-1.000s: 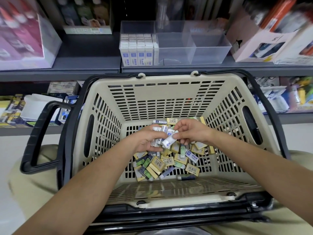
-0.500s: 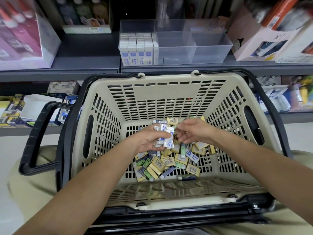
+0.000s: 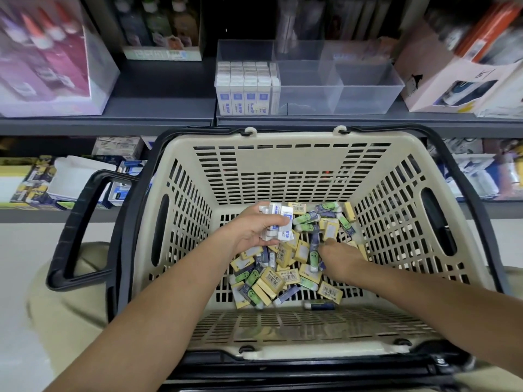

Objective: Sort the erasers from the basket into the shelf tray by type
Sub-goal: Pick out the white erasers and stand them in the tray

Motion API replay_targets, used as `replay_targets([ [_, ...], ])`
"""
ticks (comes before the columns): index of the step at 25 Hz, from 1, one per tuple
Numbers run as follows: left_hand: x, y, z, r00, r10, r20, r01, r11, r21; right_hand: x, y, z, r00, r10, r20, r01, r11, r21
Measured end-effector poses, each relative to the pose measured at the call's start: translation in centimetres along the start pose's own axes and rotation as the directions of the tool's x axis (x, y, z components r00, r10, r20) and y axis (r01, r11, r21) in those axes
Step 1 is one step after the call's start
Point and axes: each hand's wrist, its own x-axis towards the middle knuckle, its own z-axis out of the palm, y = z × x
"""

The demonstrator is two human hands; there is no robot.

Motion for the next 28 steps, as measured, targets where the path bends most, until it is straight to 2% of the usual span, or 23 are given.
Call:
replay_targets([
  [5, -0.3, 0.6, 0.3, 1.0, 0.015, -0.017, -0.015, 1.0, 0.027, 0.1, 0.1, 0.5, 0.996, -0.054, -0.071, 0.057, 0.997, 0.046],
  [8, -1.0, 1.9, 0.8, 0.997, 0.061, -0.05, -0.056, 0.994, 0.097, 0.2, 0.2, -0.8, 0.999, -0.035, 0.0, 0.034, 0.989, 0.147],
  [10, -1.7, 3.5, 0.9, 0.988, 0.137, -0.075, -0.124, 0.98, 0.157, 0.3, 0.6, -2.7, 0.998, -0.068, -0.004, 0.065, 0.949, 0.309],
  [11, -2.2, 4.6, 0.8, 0.979, 0.186, -0.078, -0.168, 0.966, 0.196, 0.1, 0.8, -4.0, 0.996, -0.083, -0.03, 0.087, 0.893, 0.442],
  [13, -3.2, 6.7, 0.5, 0.958, 0.279, -0.07, -0.257, 0.94, 0.226, -0.8, 1.0, -6.8, 0.989, -0.092, -0.119, 0.149, 0.718, 0.68],
  [16, -4.8, 9.7, -0.5, 0.92, 0.381, -0.095, -0.366, 0.919, 0.149, -2.3, 0.7, -10.5, 0.963, -0.095, -0.252, 0.268, 0.429, 0.863],
  [19, -5.6, 12.5, -1.7, 0.854, 0.489, -0.178, -0.467, 0.871, 0.151, -3.0, -0.4, -13.8, 0.931, -0.077, -0.356, 0.362, 0.296, 0.884],
  [24, -5.1, 17.2, -4.1, 0.682, 0.629, -0.373, -0.589, 0.775, 0.231, -1.8, -2.3, -21.2, 0.84, -0.066, -0.539, 0.532, 0.298, 0.793],
  [28, -3.4, 19.4, -6.3, 0.568, 0.647, -0.509, -0.623, 0.742, 0.248, 1.0, -3.3, -27.0, 0.757, 0.041, -0.652, 0.62, 0.27, 0.737],
])
